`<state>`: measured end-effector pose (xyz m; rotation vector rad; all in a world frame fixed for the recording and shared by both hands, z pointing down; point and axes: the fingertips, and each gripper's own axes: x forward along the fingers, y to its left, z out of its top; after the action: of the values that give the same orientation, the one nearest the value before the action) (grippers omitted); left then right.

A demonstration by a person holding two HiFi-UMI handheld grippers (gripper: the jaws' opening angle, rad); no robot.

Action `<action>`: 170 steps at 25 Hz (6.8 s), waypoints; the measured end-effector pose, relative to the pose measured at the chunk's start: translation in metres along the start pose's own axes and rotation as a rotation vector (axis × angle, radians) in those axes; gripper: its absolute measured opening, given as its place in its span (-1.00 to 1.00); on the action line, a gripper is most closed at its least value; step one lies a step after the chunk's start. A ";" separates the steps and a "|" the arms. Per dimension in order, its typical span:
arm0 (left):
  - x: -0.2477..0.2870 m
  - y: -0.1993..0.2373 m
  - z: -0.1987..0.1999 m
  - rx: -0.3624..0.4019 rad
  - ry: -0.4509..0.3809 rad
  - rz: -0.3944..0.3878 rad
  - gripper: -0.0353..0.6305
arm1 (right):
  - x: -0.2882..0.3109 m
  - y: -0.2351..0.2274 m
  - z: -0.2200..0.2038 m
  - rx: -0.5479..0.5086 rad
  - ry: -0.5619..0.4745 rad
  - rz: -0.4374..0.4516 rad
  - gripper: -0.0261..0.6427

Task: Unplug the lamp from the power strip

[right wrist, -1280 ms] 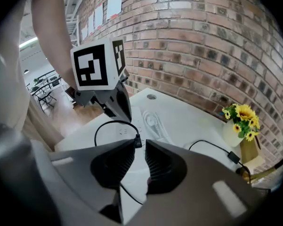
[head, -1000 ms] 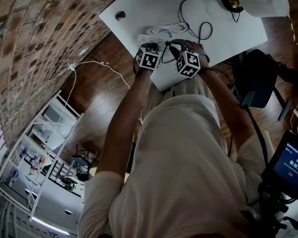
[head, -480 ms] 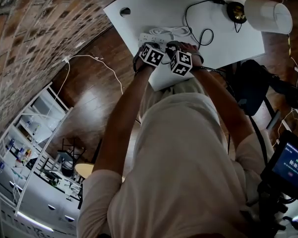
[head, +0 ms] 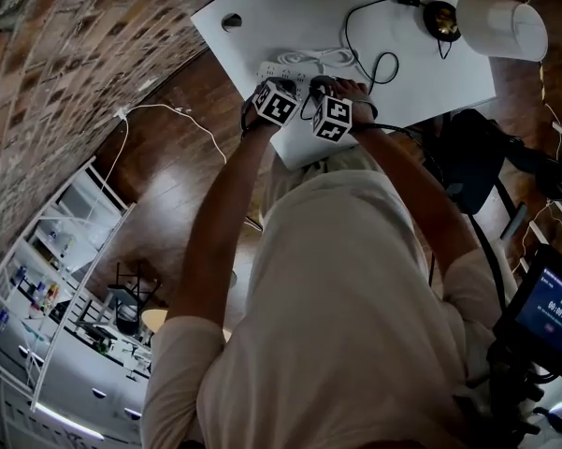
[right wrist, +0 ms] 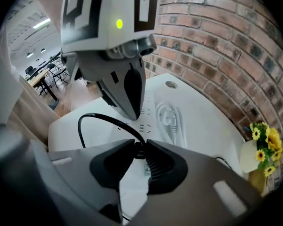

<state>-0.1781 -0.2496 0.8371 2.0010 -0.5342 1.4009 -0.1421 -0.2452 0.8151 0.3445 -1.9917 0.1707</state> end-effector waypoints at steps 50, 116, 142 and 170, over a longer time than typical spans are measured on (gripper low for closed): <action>-0.003 0.002 0.009 -0.099 -0.041 0.077 -0.88 | -0.085 -0.022 -0.032 0.305 -0.104 -0.029 -0.79; -0.286 -0.201 -0.147 -0.375 -0.974 0.078 -0.88 | -0.304 0.149 -0.019 0.555 -0.549 -0.323 -0.56; -0.274 -0.343 -0.143 -0.373 -0.931 0.261 -0.88 | -0.507 0.171 -0.090 0.603 -0.918 -0.276 -0.63; -0.251 -0.475 -0.243 -0.546 -0.915 0.369 -0.88 | -0.500 0.234 -0.242 0.668 -0.802 -0.284 -0.63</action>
<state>-0.1266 0.2539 0.5352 2.0237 -1.5488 0.3289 0.1920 0.1251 0.4768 1.2770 -2.5863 0.5919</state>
